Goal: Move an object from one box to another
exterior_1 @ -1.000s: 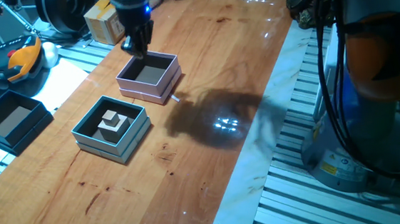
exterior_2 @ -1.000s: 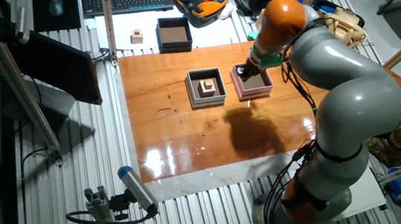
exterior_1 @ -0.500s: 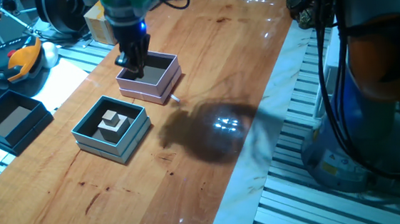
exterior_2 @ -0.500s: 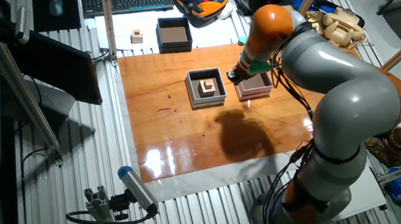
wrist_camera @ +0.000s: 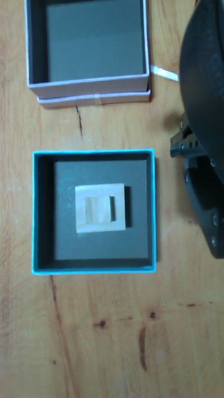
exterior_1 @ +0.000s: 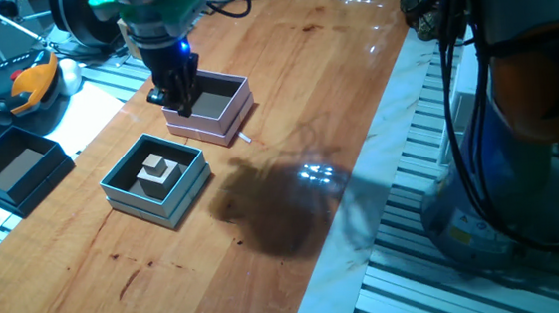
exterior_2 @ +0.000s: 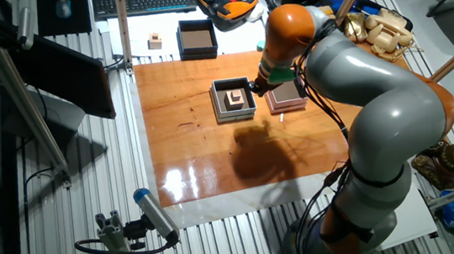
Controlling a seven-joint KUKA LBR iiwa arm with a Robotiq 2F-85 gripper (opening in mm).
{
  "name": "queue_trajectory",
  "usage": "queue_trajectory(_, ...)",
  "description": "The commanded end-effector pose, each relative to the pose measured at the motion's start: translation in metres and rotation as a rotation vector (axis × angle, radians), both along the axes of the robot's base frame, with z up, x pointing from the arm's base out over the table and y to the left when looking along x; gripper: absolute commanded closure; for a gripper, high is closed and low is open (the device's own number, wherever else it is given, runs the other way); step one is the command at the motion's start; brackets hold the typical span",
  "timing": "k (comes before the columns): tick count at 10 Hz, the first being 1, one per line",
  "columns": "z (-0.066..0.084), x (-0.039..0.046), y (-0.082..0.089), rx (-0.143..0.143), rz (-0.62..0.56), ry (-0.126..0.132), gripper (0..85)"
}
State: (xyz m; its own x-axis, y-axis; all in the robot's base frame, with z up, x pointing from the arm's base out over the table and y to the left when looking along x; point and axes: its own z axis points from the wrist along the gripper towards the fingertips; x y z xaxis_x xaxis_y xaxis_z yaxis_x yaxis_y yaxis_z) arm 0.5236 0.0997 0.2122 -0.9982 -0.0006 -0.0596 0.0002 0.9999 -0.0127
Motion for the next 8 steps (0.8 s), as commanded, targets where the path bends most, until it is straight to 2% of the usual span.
queue_trajectory(1,-0.0018,0.0007,0.0006,0.001,-0.004,0.002,85.0)
queue_trajectory(4,-0.0044,0.0057,-0.0016,0.003,0.013,0.004,85.0)
queue_trajectory(5,-0.0041,0.0063,-0.0019,0.022,0.027,0.007,85.0)
queue_trajectory(6,-0.0041,0.0063,-0.0019,0.028,0.028,0.005,85.0)
queue_trajectory(7,-0.0041,0.0063,-0.0019,0.037,0.03,0.001,85.0)
queue_trajectory(8,-0.0041,0.0063,-0.0019,0.029,0.065,-0.013,85.0)
